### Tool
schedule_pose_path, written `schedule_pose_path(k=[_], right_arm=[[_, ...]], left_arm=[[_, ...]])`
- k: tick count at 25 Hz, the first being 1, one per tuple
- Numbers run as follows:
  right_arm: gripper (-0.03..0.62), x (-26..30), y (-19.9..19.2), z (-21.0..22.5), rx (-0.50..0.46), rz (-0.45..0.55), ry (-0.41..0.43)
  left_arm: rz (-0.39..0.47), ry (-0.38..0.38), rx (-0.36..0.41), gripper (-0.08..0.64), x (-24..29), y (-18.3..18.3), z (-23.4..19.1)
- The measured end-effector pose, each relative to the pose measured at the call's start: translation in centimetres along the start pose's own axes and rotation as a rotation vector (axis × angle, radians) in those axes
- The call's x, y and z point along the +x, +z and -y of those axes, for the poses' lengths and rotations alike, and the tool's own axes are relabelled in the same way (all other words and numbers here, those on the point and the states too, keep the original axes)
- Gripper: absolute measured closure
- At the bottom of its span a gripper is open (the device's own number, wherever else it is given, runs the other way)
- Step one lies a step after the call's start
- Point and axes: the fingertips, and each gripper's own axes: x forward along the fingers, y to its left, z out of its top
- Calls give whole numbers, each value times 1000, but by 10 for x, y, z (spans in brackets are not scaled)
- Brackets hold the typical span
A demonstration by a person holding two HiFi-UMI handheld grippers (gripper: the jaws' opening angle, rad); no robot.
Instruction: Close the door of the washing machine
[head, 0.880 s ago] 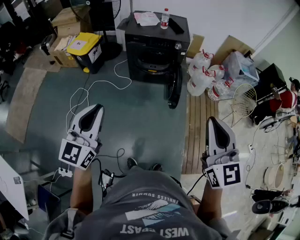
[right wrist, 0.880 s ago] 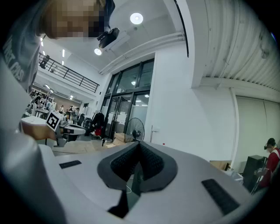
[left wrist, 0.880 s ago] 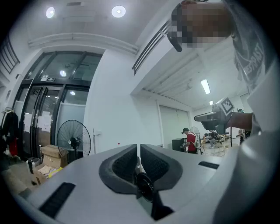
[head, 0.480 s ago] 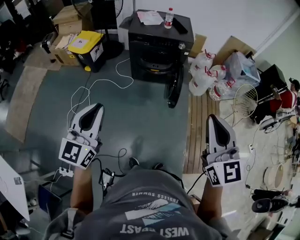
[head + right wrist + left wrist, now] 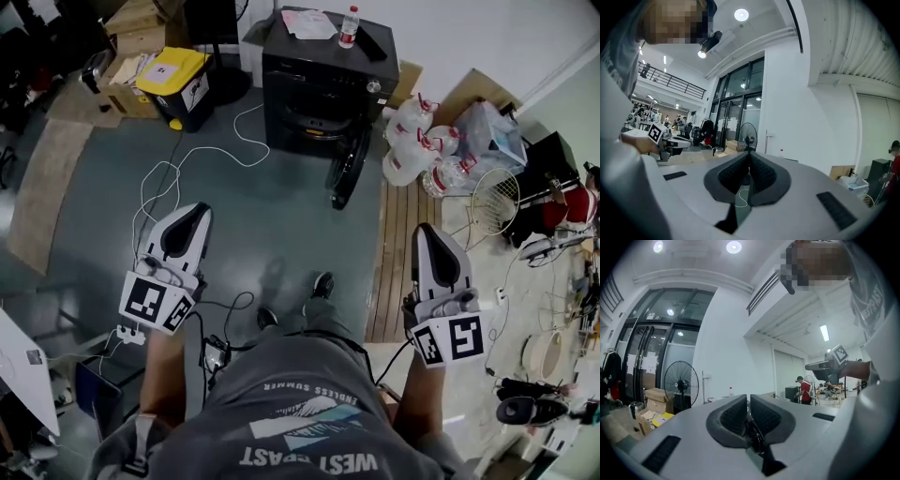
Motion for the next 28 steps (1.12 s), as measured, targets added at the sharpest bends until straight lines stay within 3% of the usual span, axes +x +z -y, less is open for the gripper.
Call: schedule_pose_path(k=[8,20,28], right_arm=[[563,61,-14,56,45,31,50],[563,170,-16,168,46,51,169],[562,212,-33,207,64,36,247]], left_arm=[[-41,62,28,523,46,-6,-12],[-63,176,65,523,163,6,-21],[-86,230,70,523,208,5,-17]])
